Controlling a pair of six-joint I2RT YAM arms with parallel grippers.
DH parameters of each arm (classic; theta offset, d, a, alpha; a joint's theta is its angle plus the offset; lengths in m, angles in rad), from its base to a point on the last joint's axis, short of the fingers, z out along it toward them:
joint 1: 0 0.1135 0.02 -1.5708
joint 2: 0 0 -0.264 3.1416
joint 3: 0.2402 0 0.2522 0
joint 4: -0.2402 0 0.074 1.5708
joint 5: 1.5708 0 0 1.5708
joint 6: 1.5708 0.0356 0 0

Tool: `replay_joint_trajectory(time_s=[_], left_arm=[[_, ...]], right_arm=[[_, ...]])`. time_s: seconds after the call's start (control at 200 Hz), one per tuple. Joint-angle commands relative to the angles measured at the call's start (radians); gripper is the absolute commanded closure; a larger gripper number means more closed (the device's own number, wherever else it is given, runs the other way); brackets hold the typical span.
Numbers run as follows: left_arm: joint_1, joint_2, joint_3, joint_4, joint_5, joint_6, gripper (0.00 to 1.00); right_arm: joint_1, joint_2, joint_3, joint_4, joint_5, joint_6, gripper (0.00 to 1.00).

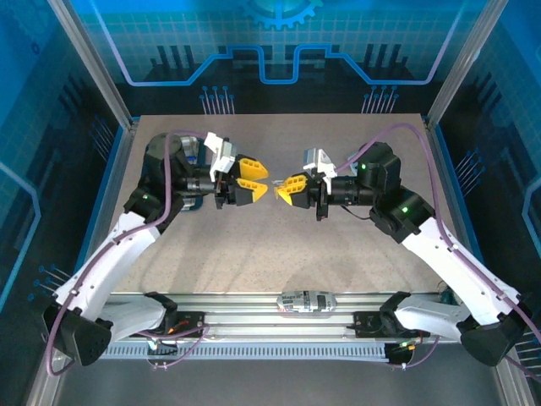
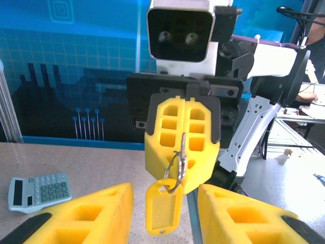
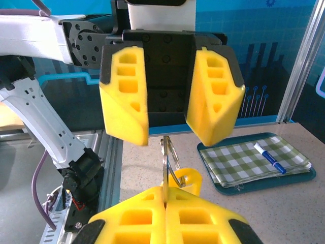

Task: Remove the keys from the keyring

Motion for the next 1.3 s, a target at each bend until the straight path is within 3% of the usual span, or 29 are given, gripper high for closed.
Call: replay_joint_trajectory(time_s=[0.0, 0.37, 0.846, 0.976, 1.291], left_arm=[[0.006, -0.011, 0.007, -0.014, 0.032, 0.004, 0.6], [0.003, 0.032, 0.029, 0.032, 0.065, -0.041, 0.56], [-0.027, 0.054, 0.04, 0.034, 0.076, -0.048, 0.68], [-0.031, 0.052, 0.046, 0.02, 0.082, -0.042, 0.81], [-0.041, 0.043, 0.055, 0.002, 0.082, -0.031, 0.85]], right_arm=[[-0.011, 0.002, 0.033, 0.019, -0.033, 0.02, 1.0], [-0.011, 0.016, 0.043, 0.017, -0.044, 0.028, 1.0], [-0.02, 0.027, 0.056, 0.008, -0.036, 0.026, 1.0], [-0.026, 0.031, 0.06, 0.004, -0.019, 0.027, 1.0], [-0.027, 0.058, 0.095, -0.054, 0.018, 0.002, 1.0]])
